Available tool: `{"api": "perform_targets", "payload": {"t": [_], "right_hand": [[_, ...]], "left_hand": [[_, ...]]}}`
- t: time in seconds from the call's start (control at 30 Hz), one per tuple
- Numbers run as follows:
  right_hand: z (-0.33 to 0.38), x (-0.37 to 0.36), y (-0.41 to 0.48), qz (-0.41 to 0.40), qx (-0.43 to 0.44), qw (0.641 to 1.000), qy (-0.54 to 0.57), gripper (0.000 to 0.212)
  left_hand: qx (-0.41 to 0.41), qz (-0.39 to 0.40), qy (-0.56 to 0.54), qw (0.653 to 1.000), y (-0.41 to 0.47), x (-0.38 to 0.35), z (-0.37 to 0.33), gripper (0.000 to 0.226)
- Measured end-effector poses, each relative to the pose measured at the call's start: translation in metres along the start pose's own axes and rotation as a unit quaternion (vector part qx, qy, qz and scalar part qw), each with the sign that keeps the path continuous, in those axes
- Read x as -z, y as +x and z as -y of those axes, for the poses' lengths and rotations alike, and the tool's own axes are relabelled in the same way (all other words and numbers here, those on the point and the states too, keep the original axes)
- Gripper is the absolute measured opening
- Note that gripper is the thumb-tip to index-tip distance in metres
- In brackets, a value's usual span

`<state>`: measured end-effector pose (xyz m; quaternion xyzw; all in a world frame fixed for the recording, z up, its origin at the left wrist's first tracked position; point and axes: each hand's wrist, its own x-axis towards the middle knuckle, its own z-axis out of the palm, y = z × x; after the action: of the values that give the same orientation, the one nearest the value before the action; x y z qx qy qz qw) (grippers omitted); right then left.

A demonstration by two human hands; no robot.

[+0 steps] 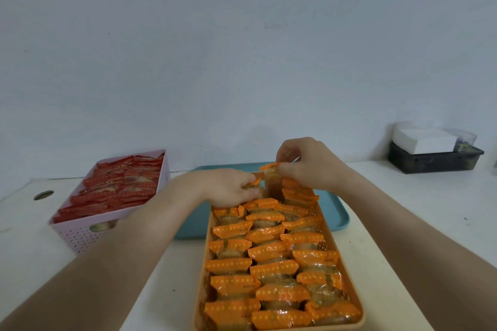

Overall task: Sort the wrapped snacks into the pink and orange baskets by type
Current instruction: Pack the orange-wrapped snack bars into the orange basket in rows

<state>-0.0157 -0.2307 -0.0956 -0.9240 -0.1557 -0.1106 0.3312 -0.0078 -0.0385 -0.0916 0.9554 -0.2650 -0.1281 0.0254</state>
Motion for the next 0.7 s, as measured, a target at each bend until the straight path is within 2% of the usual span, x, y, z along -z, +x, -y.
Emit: {"api": "perform_targets", "payload": {"t": [0.1,0.17,0.23,0.37,0.5,0.6,0.7], "right_hand": [[0.001,0.002,0.0,-0.024,-0.017,0.998,0.058,0.004],[0.004,0.002,-0.001,-0.004,-0.002,0.999,0.034,0.002],[0.007,0.001,-0.001,0.023,0.026,0.999,-0.026,0.004],[0.013,-0.006,0.0,0.082,0.063,0.986,-0.134,0.011],[0.013,-0.021,-0.001,0.144,0.069,0.973,-0.165,0.008],[0.012,-0.022,0.001,0.169,0.054,0.97,-0.164,0.016],[0.015,-0.022,0.0,0.18,0.054,0.972,-0.143,0.024]], "left_hand": [[0.001,-0.059,0.033,0.998,-0.005,0.002,-0.004,0.019],[0.006,-0.116,0.095,0.989,-0.01,0.002,-0.006,0.021],[0.012,-0.144,0.108,0.984,-0.015,0.005,-0.006,0.022],[0.042,-0.115,0.122,0.985,-0.02,0.008,0.0,0.025],[0.059,-0.062,0.176,0.981,-0.02,-0.005,0.001,0.032],[0.067,-0.091,0.225,0.968,-0.024,-0.008,0.002,0.035],[0.072,-0.151,0.255,0.952,-0.03,-0.006,0.006,0.021]]}}
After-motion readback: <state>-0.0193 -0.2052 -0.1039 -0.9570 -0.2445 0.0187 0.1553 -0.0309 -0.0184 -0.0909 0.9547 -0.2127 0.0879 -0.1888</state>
